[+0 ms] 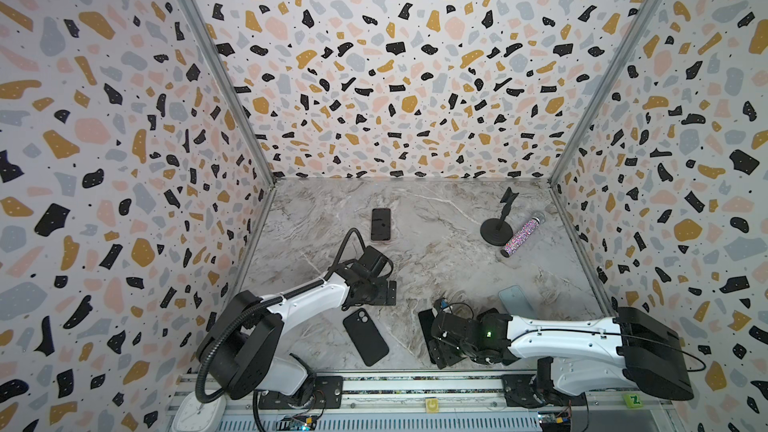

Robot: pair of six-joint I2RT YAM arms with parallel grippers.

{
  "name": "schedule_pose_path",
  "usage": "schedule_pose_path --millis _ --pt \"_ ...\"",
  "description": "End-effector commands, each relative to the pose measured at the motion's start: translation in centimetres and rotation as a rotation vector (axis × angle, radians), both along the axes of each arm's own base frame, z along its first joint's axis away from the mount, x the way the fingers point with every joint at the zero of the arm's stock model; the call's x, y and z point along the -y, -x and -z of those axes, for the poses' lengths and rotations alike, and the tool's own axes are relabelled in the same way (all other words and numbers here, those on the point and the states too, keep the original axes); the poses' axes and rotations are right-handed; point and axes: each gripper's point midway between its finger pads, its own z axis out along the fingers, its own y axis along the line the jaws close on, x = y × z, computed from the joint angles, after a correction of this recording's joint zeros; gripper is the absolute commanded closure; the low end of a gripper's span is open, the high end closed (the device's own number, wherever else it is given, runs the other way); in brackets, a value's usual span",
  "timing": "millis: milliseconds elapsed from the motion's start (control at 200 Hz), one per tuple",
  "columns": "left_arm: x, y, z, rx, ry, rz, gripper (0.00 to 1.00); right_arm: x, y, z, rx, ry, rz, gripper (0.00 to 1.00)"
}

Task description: Put the phone into the phone case

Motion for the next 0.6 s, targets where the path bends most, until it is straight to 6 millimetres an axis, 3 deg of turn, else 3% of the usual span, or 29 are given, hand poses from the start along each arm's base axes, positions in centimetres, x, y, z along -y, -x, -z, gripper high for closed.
schedule_pose_path --millis 0,160,325,596 --pt "2.1 -0.6 -1.4 0.04 0.132 0.0 0.0 -1.0 -0.5 -0.7 0.017 0.011 0.03 0.12" --pt "2.2 -0.5 -1.4 0.037 0.141 0.002 0.0 -1.7 -0.5 0.0 -0.003 0.05 0.013 0.13" --pt "2.6 -0.4 -1.4 0.025 0.158 0.007 0.0 -0.8 0.0 2.2 -0.048 0.16 0.023 0.17" --pt "3.5 0.1 -1.1 -0.009 0.206 0.027 0.02 0.6 -0.2 2.3 -0.029 0.204 0.041 0.28"
